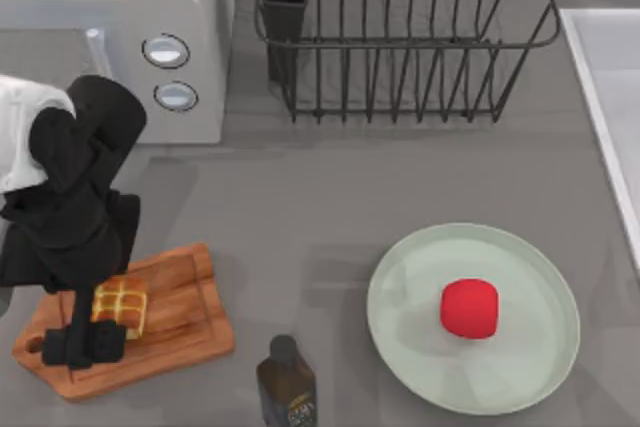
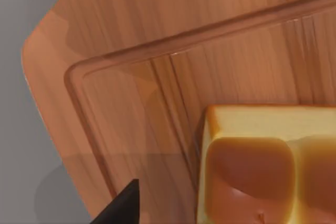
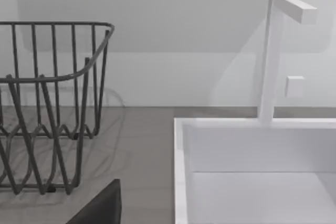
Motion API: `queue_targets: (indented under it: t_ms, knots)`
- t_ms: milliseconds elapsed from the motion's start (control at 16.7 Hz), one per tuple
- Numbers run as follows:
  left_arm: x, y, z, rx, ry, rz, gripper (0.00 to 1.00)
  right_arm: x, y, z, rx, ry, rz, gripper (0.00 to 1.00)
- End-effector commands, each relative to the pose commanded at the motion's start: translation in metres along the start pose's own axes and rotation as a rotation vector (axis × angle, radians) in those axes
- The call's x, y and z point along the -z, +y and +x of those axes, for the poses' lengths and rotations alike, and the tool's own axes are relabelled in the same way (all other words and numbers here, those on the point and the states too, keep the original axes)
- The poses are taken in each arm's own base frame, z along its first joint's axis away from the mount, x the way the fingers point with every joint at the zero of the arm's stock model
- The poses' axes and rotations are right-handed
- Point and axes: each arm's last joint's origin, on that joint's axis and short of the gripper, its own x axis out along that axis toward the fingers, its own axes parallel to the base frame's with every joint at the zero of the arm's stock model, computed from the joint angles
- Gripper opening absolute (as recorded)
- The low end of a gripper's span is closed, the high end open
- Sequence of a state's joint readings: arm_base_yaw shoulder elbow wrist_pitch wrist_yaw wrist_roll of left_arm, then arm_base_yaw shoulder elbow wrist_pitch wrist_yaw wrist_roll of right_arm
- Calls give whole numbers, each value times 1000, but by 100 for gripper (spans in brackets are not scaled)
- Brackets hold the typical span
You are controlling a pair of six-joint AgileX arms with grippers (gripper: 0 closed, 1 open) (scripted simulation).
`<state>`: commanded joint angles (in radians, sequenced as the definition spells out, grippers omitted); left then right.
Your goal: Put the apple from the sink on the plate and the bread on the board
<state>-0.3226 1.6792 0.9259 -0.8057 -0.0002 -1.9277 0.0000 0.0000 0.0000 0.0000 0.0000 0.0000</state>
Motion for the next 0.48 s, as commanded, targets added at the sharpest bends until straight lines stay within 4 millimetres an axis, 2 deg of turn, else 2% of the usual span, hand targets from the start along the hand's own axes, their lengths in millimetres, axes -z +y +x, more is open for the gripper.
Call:
queue_targets:
  t_ms: [480]
  knots:
    - [0, 0, -3, 16, 5, 8, 100, 0, 0, 0, 0, 0, 0, 100]
